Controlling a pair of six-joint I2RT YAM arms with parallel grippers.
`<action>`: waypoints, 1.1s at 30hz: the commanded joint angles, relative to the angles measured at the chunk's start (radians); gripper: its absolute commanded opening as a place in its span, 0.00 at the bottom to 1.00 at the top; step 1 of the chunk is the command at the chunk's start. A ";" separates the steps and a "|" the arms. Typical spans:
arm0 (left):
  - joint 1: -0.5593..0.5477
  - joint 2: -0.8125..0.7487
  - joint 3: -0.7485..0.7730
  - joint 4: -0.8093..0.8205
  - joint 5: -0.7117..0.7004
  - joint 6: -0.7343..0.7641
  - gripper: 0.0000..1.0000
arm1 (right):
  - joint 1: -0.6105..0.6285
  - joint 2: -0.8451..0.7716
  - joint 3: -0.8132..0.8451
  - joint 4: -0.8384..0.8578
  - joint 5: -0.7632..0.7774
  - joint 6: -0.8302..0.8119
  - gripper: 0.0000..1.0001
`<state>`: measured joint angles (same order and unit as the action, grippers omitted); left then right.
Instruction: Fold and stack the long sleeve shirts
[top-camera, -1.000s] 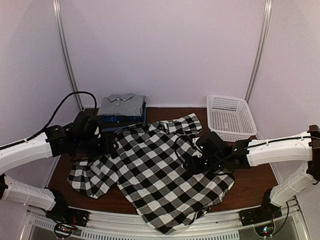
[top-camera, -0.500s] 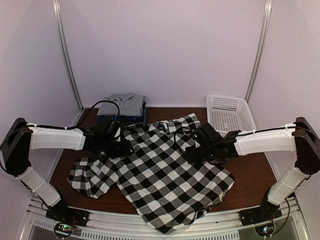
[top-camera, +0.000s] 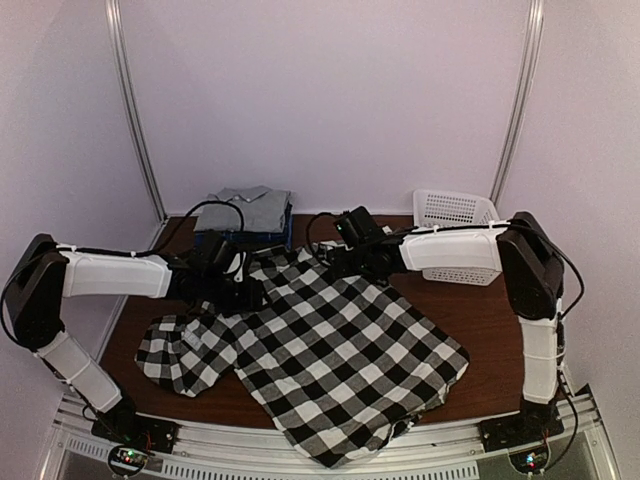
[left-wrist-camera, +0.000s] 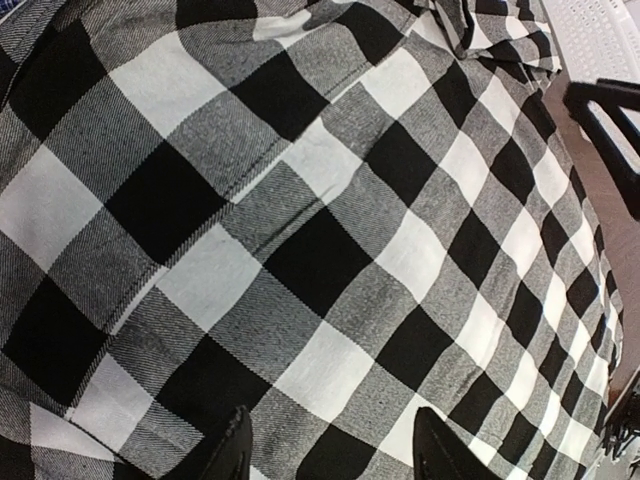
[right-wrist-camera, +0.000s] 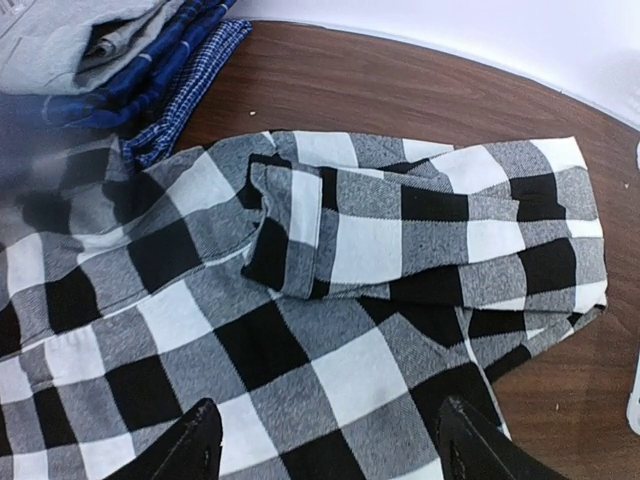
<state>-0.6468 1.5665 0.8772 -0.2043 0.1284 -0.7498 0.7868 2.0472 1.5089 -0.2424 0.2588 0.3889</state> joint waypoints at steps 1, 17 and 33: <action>0.006 -0.053 0.023 -0.011 0.026 0.032 0.56 | -0.032 0.113 0.134 -0.007 0.055 -0.061 0.74; 0.006 -0.128 0.002 -0.057 -0.006 0.018 0.56 | -0.062 0.419 0.508 -0.062 0.045 -0.135 0.75; 0.007 -0.153 -0.011 -0.043 0.000 -0.018 0.56 | -0.096 0.424 0.569 -0.050 -0.026 -0.179 0.05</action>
<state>-0.6468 1.4441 0.8772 -0.2661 0.1238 -0.7467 0.6952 2.5103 2.0731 -0.2863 0.2729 0.2314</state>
